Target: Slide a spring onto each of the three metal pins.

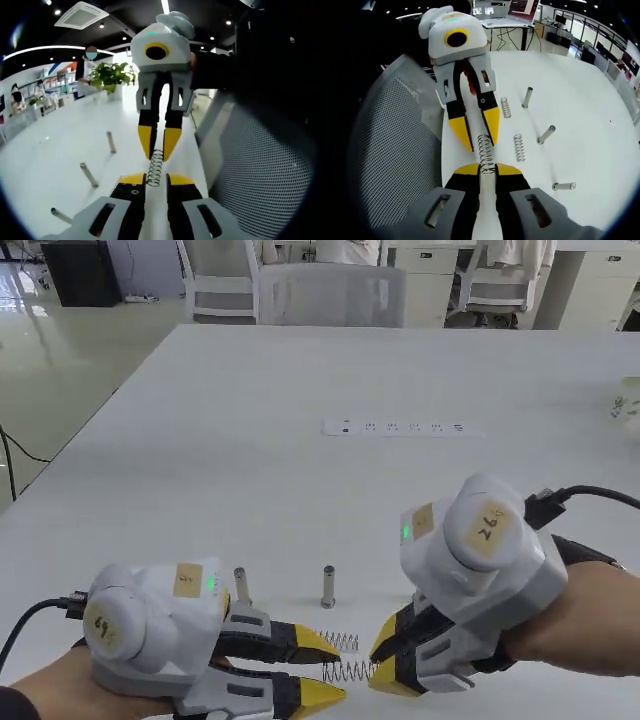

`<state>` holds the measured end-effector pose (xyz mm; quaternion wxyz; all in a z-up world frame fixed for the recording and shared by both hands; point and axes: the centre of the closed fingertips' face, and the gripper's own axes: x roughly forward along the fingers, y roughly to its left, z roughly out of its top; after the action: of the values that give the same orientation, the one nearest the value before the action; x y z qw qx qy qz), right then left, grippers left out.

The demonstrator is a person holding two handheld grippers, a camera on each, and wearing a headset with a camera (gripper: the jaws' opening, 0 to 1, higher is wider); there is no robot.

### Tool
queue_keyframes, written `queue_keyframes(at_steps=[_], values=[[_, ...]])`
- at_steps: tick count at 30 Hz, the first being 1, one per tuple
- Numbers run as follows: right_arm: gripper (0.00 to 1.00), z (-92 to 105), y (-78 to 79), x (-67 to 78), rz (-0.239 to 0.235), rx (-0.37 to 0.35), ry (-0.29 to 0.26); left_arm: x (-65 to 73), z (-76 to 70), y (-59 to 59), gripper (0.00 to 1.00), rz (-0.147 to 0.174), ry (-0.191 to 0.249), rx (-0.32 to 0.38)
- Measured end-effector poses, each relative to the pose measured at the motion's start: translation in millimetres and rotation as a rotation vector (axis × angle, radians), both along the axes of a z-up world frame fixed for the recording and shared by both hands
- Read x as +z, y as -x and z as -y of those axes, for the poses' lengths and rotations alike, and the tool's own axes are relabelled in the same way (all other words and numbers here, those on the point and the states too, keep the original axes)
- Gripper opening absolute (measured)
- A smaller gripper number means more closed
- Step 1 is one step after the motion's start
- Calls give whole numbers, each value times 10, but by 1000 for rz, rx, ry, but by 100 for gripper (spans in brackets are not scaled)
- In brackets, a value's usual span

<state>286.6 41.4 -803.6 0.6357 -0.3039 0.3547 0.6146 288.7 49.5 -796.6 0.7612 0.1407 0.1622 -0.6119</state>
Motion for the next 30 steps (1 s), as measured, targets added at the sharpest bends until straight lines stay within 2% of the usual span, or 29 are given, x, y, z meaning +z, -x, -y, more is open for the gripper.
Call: queue_keyframes(at_steps=[4, 6, 9, 11, 15, 22, 30], values=[[8, 1, 14, -2, -3, 5, 8, -16, 4, 6, 5, 23, -16, -13], [8, -5, 23, 1, -8, 4, 6, -27, 4, 4, 5, 49, -36, -22], [8, -8, 28, 9, -13, 0, 7, -17, 22, 13, 6, 63, -43, -30], [8, -10, 27, 15, -14, -2, 9, -26, 30, 12, 5, 91, -66, -43], [8, -18, 42, 45, -15, -2, 12, -49, 40, 20, 3, 114, -91, -60], [8, -55, 47, 102, 1, -2, 10, -54, 24, 7, 2, 129, -101, -60], [8, -122, 44, 214, 29, 5, -10, -42, 26, -13, 2, 129, -94, -51]])
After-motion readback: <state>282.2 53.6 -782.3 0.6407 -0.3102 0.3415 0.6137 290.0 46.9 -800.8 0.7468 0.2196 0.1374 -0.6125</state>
